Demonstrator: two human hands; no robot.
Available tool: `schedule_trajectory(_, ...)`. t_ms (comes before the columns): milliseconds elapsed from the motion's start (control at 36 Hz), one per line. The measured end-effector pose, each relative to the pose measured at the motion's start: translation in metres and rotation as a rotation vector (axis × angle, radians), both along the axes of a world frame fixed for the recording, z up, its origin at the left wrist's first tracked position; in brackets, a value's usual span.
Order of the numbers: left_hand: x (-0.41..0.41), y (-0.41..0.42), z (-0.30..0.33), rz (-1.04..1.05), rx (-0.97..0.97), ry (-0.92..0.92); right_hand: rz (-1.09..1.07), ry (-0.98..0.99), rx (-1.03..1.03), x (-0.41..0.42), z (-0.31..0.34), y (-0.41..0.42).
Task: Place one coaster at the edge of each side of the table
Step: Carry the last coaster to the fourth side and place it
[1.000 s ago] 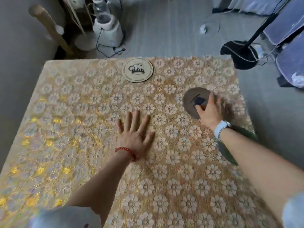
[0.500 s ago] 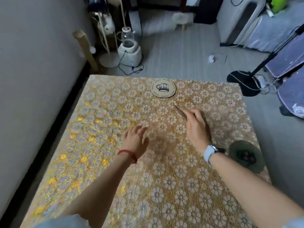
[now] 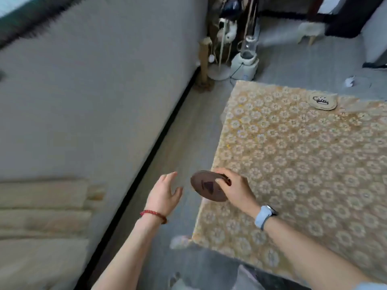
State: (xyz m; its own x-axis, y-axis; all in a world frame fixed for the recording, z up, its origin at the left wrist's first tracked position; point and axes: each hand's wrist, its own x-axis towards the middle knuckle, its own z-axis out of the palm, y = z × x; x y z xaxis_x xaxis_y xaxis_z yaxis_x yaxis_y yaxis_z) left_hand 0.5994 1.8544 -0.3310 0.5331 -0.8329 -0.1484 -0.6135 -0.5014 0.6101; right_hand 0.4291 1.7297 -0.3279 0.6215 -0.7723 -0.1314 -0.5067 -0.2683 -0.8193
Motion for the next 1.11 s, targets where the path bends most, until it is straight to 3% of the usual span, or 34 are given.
schedule_trajectory(194,0.078,0.09,0.007,0.015,0.069,0.05,0.216,-0.01,0.061,0.082,-0.007,0.075)
schedule_trajectory(417,0.137,0.042,-0.008,-0.18,0.064,0.056,0.138,-0.054,0.216,0.154,-0.015,0.053)
schedule_trajectory(528,0.175,-0.016,-0.008,0.017,0.011,0.387,-0.066,-0.21,0.367,0.181,-0.023,0.008)
schedule_trajectory(611,0.203,-0.068,-0.007,0.156,-0.03,0.658,-0.267,-0.367,0.61,0.194,-0.034,-0.036)
schedule_trajectory(722,0.23,-0.143,0.0,0.11,0.063,0.829,-0.436,-0.507,0.873,0.205,-0.042,-0.084)
schedule_trajectory(806,0.24,-0.197,0.001,0.049,0.15,0.843,-0.547,-0.515,0.807,0.212,-0.039,-0.113)
schedule_trajectory(944,0.239,-0.269,-0.015,-0.204,0.331,0.719,-0.787,-0.386,0.599,0.206,-0.036,-0.153)
schedule_trajectory(1111,0.216,-0.35,-0.041,-0.57,0.496,0.407,-1.148,-0.141,0.355,0.171,-0.048,-0.174)
